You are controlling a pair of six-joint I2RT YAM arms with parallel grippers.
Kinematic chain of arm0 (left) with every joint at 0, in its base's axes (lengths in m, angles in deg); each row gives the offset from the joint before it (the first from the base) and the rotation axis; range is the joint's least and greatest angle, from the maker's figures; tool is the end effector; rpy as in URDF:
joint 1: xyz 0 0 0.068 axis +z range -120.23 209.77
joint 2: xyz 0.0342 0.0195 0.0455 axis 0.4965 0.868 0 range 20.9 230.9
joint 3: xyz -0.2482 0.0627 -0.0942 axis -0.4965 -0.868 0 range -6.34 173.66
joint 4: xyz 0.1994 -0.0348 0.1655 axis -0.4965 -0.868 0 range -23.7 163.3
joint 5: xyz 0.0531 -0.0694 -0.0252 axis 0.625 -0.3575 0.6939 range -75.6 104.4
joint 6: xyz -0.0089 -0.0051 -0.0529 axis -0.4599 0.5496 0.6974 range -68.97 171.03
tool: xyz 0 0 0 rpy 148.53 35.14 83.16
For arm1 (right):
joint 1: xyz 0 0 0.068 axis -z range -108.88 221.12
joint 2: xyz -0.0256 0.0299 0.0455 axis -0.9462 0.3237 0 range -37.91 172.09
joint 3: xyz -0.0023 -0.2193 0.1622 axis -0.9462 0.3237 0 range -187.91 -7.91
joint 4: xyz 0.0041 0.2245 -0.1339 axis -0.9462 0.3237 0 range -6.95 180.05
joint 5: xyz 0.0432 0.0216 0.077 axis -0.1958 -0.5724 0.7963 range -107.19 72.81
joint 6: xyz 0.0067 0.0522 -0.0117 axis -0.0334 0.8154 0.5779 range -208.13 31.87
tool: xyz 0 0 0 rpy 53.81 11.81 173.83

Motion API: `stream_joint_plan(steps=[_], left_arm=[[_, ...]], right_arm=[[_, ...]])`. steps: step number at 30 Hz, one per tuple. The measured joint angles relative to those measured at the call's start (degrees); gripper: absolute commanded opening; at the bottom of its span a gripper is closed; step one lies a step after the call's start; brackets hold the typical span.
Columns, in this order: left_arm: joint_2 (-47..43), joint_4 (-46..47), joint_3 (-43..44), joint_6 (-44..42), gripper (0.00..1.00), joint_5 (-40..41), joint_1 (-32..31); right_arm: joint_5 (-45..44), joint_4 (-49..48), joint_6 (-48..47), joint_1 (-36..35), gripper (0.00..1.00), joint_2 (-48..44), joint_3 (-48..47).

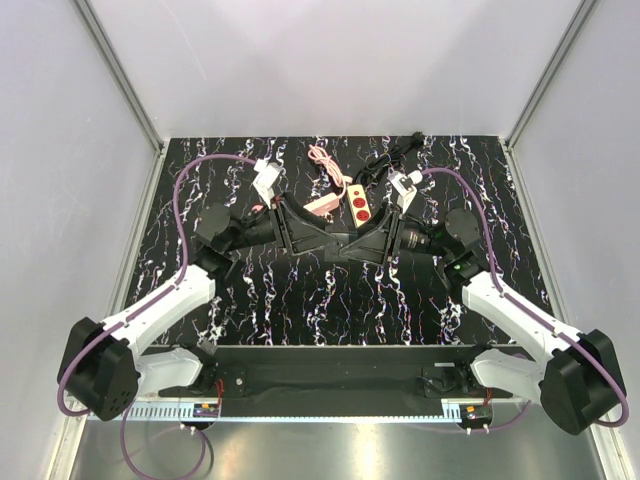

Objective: Insert the plug

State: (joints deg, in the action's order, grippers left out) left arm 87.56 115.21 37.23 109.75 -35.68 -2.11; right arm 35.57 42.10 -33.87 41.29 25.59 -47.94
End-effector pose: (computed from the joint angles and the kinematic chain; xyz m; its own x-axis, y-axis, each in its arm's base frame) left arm 0.2030 -0.1584 0.3463 -0.6741 -0.2265 -0.7030 0.7303 -0.0618 -0.6804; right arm 0.1958 0.1449 0.3358 -0.6268 0.2068 -0.7512 -0.7721 -0.0352 0.6346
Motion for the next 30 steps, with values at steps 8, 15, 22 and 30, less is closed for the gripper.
stream_joint_plan(steps=[8, 15, 22, 30], left_arm=[[-0.33, -0.33, -0.11, -2.01, 0.00, -0.15, -0.28], [-0.35, -1.68, -0.13, -1.75, 0.55, -0.24, 0.13], [-1.77, -11.74, 1.51, -5.55, 0.97, -1.09, 6.08], [-4.04, -48.78, 19.34, -29.00, 0.99, 11.98, 13.84]], right_arm=[[-0.17, 0.00, 1.57, 0.00, 0.68, 0.13, 0.02], [0.46, -0.87, 1.07, 0.00, 0.00, 1.31, 0.00], [0.44, 13.53, -8.85, 0.57, 0.00, 1.60, -4.61], [-8.96, 54.82, -39.63, 1.88, 0.00, 9.01, -32.26]])
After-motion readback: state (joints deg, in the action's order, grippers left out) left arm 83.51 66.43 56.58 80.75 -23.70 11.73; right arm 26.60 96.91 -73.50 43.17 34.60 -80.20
